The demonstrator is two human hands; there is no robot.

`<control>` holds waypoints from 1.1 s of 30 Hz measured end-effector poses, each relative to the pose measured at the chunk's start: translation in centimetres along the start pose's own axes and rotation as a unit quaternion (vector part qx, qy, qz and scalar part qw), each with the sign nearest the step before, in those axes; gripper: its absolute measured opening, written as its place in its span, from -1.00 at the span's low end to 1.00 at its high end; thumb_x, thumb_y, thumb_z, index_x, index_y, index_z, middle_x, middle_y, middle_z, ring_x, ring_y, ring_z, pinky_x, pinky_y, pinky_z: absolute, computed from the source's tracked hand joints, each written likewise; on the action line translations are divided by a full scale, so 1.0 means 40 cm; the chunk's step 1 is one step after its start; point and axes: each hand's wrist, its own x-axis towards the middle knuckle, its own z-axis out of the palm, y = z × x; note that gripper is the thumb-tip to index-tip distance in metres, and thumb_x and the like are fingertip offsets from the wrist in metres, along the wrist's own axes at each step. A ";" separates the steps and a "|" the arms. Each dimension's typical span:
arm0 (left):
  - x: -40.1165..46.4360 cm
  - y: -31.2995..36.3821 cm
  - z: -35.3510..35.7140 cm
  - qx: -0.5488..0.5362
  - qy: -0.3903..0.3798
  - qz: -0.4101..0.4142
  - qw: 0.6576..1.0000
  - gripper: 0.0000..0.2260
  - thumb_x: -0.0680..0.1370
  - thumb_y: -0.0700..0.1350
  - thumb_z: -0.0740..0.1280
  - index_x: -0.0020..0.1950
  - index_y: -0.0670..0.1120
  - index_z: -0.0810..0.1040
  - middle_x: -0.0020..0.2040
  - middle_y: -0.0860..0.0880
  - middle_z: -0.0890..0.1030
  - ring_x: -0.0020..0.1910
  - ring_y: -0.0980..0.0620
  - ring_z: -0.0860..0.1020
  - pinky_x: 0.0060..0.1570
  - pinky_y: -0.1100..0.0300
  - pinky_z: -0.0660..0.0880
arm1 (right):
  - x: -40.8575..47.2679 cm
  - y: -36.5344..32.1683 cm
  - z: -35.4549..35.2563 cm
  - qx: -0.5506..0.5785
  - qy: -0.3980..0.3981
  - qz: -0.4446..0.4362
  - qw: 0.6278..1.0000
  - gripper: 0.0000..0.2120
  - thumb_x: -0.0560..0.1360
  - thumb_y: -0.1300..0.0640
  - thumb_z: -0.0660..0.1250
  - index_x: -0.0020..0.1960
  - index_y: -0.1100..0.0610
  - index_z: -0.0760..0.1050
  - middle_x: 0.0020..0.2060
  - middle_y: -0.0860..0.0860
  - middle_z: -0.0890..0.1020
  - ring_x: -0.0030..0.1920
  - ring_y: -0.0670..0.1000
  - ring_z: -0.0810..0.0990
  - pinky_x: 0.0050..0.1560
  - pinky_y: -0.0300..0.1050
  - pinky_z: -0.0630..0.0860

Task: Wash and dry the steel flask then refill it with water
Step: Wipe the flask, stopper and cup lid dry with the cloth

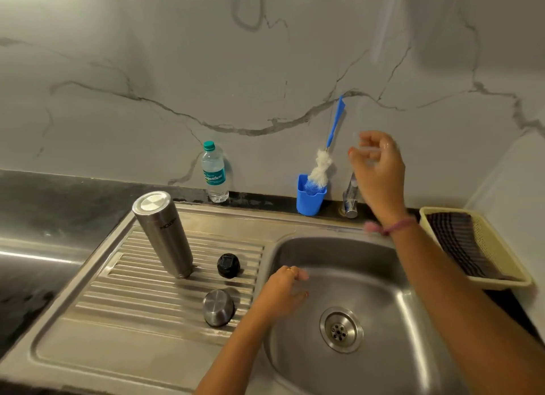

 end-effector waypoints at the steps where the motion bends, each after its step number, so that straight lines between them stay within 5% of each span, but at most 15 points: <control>1: -0.015 0.002 -0.010 0.033 -0.009 0.021 0.999 -0.66 0.60 -0.09 0.36 0.37 -0.03 0.46 0.30 0.03 0.44 0.25 0.08 0.47 0.13 0.46 0.27 | -0.063 0.005 -0.003 0.012 -0.003 -0.009 1.000 -0.74 0.51 0.20 0.37 0.18 0.17 0.46 0.07 0.00 0.53 -0.07 -0.22 0.55 -0.07 -0.49 0.47; 6: -0.079 0.006 -0.084 0.096 -0.018 0.085 0.992 -0.63 0.61 -0.07 0.33 0.42 -0.04 0.43 0.47 0.00 0.32 0.42 0.04 0.36 0.39 0.29 0.22 | -0.346 0.088 0.015 0.052 -0.039 0.069 0.995 -0.74 0.50 0.27 0.36 0.17 0.11 0.48 0.03 0.01 0.59 -0.03 -0.11 0.60 -0.07 -0.43 0.52; 10: -0.119 0.016 -0.187 0.102 0.010 0.116 0.988 -0.67 0.62 -0.08 0.32 0.39 -0.05 0.47 0.43 -0.03 0.38 0.37 0.03 0.41 0.38 0.24 0.26 | -0.498 0.135 0.039 0.077 -0.034 0.191 0.978 -0.77 0.51 0.27 0.35 0.12 0.04 0.50 -0.02 0.04 0.61 -0.07 -0.05 0.60 -0.14 -0.45 0.49; 14: -0.146 0.028 -0.303 0.104 0.054 0.128 0.985 -0.69 0.61 -0.05 0.33 0.36 -0.01 0.47 0.36 0.02 0.43 0.26 0.13 0.42 0.34 0.19 0.37 | -0.580 0.162 0.064 0.074 -0.039 0.232 0.969 -0.78 0.50 0.28 0.34 0.06 0.02 0.52 -0.05 0.03 0.63 -0.10 -0.04 0.60 -0.12 -0.47 0.47; 17: -0.158 0.032 -0.392 0.140 0.081 0.138 0.977 -0.65 0.61 -0.03 0.33 0.39 -0.02 0.45 0.38 -0.01 0.43 0.33 0.08 0.41 0.32 0.25 0.28 | -0.606 0.166 0.077 0.073 -0.037 0.249 0.965 -0.80 0.51 0.28 0.33 0.08 0.06 0.53 -0.06 0.01 0.63 -0.11 -0.05 0.59 -0.15 -0.50 0.46; 27: -0.144 -0.078 -0.624 0.189 0.197 -0.032 0.961 -0.25 0.54 0.07 0.41 0.60 -0.16 0.16 0.54 -0.17 0.25 0.50 -0.16 0.24 0.48 -0.04 0.20 | -0.651 0.162 0.117 0.075 -0.035 0.250 0.965 -0.75 0.52 0.25 0.32 -0.08 -0.13 0.53 -0.11 -0.03 0.64 -0.11 -0.01 0.63 -0.07 -0.11 0.56; 33: -0.127 -0.162 -0.626 0.110 0.191 -0.120 0.968 -0.04 0.42 0.13 0.52 0.61 -0.19 0.05 0.56 -0.20 0.20 0.51 -0.20 0.23 0.46 -0.05 0.25 | -0.674 0.169 0.131 0.061 -0.046 0.259 0.963 -0.76 0.52 0.24 0.32 -0.08 -0.12 0.53 -0.12 -0.02 0.63 -0.09 0.03 0.61 -0.10 -0.13 0.57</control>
